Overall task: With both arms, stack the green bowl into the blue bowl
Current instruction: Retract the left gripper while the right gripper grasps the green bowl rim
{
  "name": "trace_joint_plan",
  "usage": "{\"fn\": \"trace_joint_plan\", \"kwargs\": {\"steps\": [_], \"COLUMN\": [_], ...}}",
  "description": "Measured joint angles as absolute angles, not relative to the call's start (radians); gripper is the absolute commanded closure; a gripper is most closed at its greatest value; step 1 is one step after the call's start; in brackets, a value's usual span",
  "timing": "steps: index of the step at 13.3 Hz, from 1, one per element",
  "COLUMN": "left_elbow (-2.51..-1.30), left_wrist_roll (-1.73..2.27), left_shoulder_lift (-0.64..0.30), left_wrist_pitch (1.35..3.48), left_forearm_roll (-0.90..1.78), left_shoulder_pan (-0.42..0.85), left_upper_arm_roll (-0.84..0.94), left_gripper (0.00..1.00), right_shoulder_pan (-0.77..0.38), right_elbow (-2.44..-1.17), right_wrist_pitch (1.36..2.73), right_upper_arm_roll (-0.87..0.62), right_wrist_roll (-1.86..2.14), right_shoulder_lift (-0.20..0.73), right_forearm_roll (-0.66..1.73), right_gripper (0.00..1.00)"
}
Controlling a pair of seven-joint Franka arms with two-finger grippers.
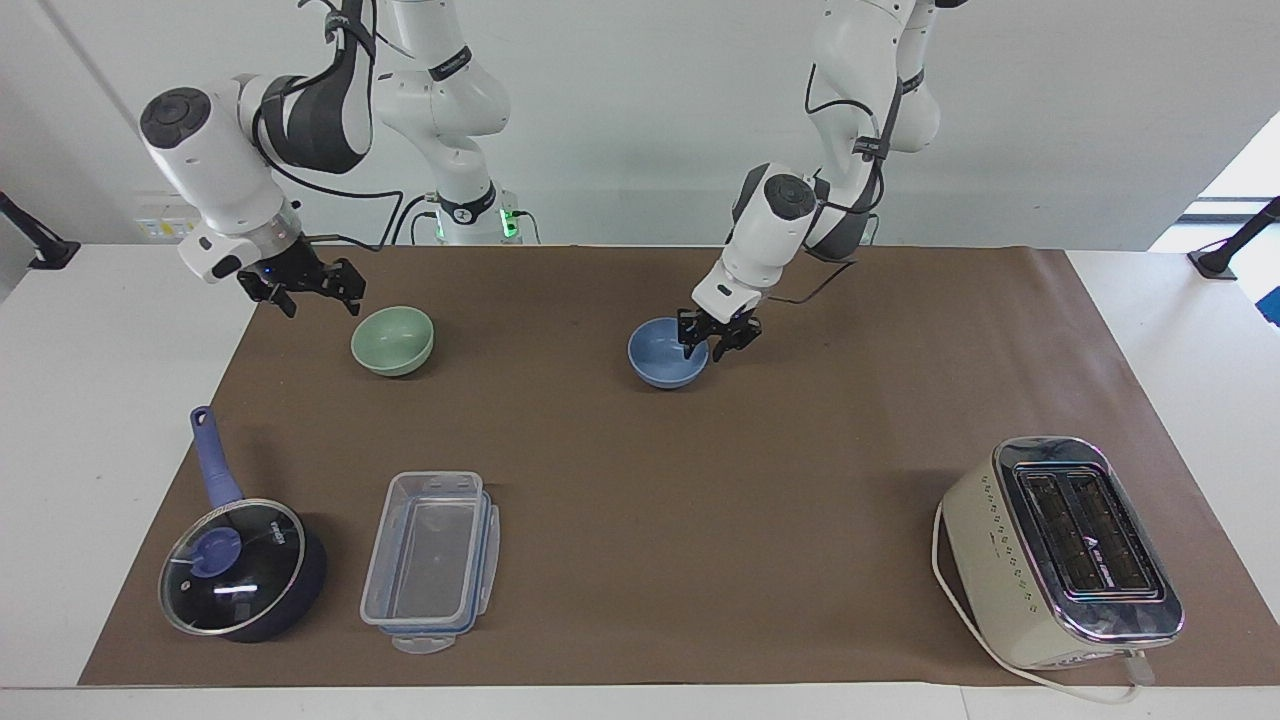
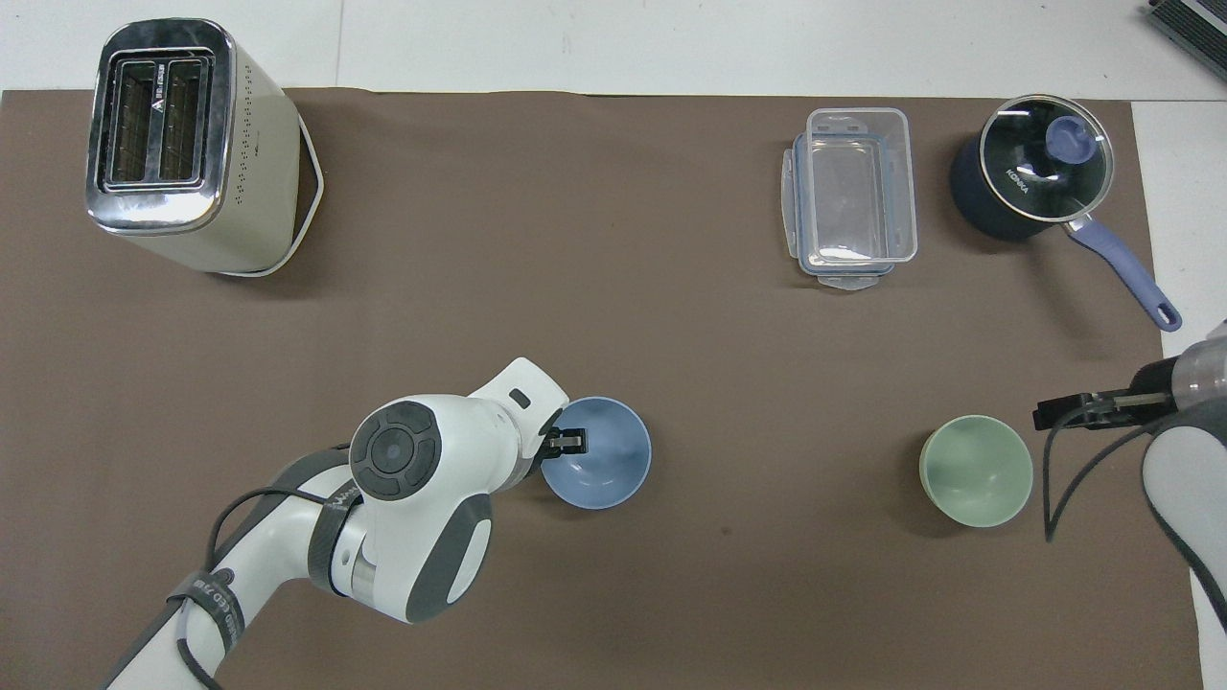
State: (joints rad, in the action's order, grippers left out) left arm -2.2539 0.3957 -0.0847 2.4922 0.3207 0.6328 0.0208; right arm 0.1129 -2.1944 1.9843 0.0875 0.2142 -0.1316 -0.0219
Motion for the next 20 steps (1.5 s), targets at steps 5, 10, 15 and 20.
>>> {"fn": "trace_joint_plan", "kwargs": {"steps": [5, 10, 15, 20], "left_elbow": [-2.123, -1.927, -1.740, -1.643], "left_wrist_roll": [0.370, 0.175, 0.081, 0.008], "left_shoulder_lift": [-0.022, 0.077, 0.079, 0.073], "left_wrist_pitch": [2.252, 1.954, 1.820, 1.734], "left_forearm_roll": [0.183, 0.145, 0.057, 0.050], "left_shoulder_pan": [0.561, 0.367, 0.215, 0.126], "left_upper_arm_roll": [-0.015, -0.023, -0.026, -0.029], "left_gripper": [0.00, 0.00, 0.00, 0.00], "right_shoulder_pan": [0.127, 0.160, 0.177, 0.177], "right_elbow": [-2.360, -2.462, -2.465, -2.466], "right_wrist_pitch": [2.148, 2.285, 2.297, 2.297], "right_upper_arm_roll": [0.088, 0.088, 0.088, 0.088], "right_wrist_roll": [0.234, 0.292, 0.310, 0.310], "right_shoulder_lift": [-0.132, -0.115, -0.094, -0.089], "right_forearm_roll": [-0.022, -0.022, -0.021, -0.006], "right_gripper": [0.00, 0.04, 0.52, 1.00]}}
